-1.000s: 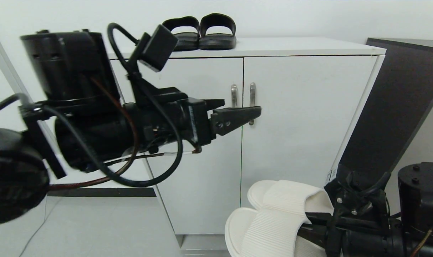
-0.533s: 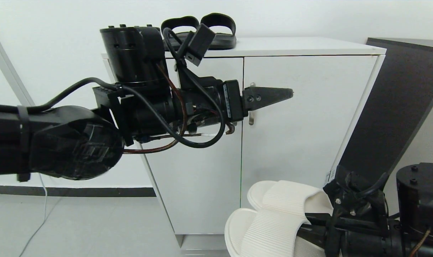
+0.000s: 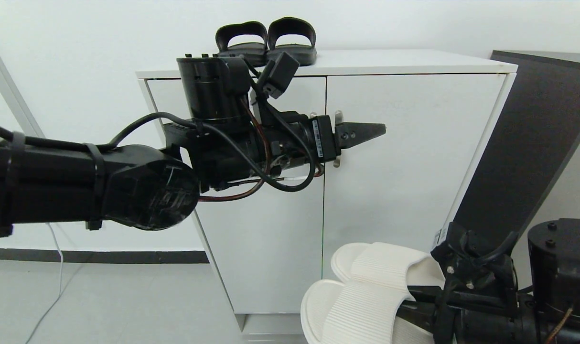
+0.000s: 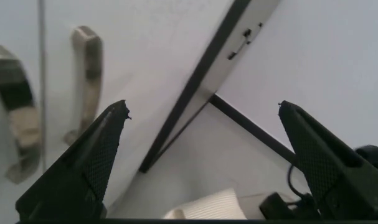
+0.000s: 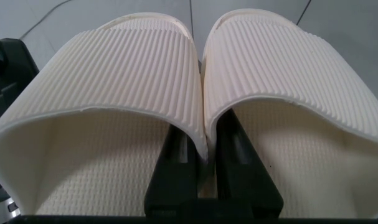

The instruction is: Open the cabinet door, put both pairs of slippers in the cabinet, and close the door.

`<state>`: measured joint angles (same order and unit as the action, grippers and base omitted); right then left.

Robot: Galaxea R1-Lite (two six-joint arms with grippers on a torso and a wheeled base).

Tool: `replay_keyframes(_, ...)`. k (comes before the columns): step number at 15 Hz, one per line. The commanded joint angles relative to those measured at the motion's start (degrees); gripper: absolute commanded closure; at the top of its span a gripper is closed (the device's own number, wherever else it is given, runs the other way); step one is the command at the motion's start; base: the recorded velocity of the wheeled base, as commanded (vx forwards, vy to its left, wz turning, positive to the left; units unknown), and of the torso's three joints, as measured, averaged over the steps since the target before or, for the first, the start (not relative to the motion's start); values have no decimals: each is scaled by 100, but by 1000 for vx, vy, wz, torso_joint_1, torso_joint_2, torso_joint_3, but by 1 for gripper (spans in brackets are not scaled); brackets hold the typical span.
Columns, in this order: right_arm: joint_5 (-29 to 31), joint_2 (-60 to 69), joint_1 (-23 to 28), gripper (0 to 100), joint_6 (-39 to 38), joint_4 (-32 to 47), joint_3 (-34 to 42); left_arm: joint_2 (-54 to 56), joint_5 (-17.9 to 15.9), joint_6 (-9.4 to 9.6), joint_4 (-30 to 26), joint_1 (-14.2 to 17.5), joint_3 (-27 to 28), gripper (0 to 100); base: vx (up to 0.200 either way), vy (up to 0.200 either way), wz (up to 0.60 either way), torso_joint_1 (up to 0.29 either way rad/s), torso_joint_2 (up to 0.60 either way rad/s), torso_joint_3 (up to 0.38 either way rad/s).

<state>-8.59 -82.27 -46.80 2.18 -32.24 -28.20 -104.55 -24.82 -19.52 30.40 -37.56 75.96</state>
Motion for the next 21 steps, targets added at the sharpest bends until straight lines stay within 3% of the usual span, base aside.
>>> replay_keyframes(1,-2,-25,-5,100,2,-1,7,-48,162,36,18,47,33,0,0,0,0,0,0,0)
replay_keyframes(9,-2,-43,-5,100,2,-1,7,-145,434,36,27,249,51,0,0,0,0,0,0,0)
replay_keyframes(12,-2,-69,-5,100,2,-10,7,-382,584,36,18,249,297,0,0,0,0,0,0,0)
replay_keyframes(21,-2,-96,-5,100,81,-1,34,-628,592,36,-8,240,499,0,0,0,0,0,0,0)
